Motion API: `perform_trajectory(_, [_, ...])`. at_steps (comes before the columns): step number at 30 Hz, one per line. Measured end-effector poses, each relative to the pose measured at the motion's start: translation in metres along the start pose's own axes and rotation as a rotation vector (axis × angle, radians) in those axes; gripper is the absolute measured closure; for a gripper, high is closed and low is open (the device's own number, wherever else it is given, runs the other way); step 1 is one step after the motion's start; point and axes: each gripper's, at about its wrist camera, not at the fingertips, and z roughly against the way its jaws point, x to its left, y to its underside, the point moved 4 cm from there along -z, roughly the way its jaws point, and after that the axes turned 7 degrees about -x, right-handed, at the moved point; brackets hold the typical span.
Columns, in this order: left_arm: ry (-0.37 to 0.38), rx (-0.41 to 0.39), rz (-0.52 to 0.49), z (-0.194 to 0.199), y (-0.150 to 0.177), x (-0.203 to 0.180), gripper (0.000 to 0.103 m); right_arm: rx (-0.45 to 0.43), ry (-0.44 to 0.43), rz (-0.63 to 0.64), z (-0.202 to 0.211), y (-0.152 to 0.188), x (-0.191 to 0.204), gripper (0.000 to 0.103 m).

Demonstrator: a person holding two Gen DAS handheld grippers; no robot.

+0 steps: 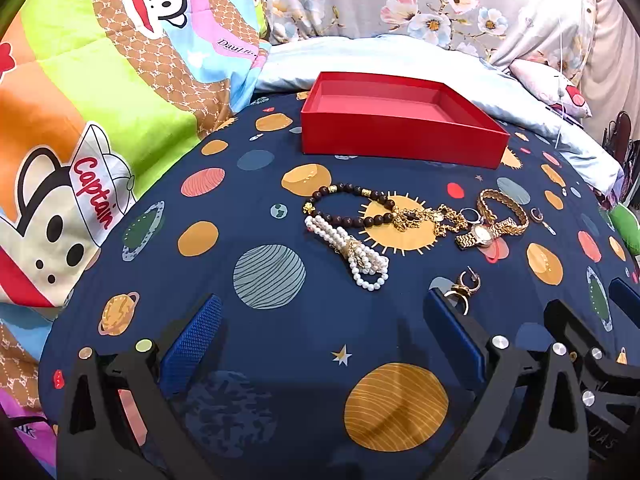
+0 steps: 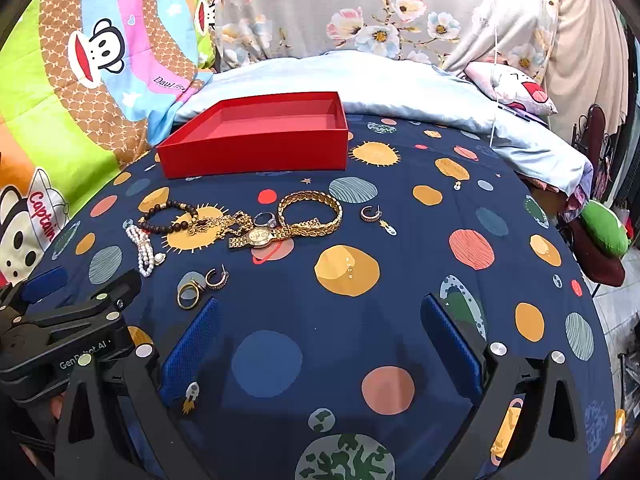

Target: Organize jewelry

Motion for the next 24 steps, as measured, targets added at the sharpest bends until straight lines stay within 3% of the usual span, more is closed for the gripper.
perform_trajectory(24, [-0.02, -0.016, -0.001, 0.0058, -0.0023, 0.0015, 0.005, 0.005, -0.002, -0.002, 0.0002, 0.0005, -0.0021, 0.005])
